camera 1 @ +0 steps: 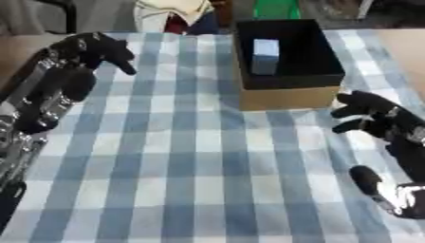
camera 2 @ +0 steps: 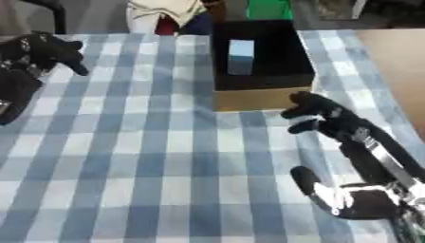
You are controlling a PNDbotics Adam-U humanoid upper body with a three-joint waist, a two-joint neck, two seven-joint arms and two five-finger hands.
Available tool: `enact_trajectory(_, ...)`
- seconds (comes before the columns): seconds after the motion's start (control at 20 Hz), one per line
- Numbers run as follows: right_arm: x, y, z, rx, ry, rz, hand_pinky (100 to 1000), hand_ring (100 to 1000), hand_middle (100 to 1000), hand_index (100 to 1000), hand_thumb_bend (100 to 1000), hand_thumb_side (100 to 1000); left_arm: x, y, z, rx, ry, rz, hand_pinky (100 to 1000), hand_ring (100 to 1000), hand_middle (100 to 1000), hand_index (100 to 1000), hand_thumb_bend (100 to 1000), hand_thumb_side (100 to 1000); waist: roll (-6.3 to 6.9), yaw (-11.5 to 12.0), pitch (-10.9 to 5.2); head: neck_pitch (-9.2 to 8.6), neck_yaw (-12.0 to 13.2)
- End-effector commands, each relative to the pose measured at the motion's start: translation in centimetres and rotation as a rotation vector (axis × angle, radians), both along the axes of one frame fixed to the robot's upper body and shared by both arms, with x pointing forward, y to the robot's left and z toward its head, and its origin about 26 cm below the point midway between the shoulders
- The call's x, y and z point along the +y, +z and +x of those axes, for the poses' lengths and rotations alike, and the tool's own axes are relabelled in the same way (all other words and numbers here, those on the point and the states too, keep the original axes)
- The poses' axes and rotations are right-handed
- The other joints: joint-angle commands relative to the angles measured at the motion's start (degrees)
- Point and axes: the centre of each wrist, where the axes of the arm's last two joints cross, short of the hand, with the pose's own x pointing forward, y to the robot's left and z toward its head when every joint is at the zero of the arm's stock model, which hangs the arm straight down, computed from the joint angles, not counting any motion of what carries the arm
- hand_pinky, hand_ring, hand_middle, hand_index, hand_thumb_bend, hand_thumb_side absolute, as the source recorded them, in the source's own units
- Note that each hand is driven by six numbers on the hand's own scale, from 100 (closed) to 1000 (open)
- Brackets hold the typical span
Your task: Pick up objects on the table and place them in the box.
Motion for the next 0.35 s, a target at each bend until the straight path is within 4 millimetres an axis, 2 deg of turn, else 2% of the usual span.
enact_trajectory(0.05,-0.2,0.4,0.0,-0.015,-0.023,0.02,735,1000,776,989,249,390,-0.6,-0.1,-0.3,0.0,-0.017,0.009,1000,642,664,720,316,703,-0.08,0.13,-0.54,1.11,-0.28)
enact_trajectory(0.35,-0.1,0.3,0.1,-0.01,-0.038,0.045,731,1000,767,986,232,399,-1.3,-1.7,-0.6,0.049,-0.035,0.011,1000,639,659,714,296,741,-0.4,0.16,-0.16,1.01,-0.63)
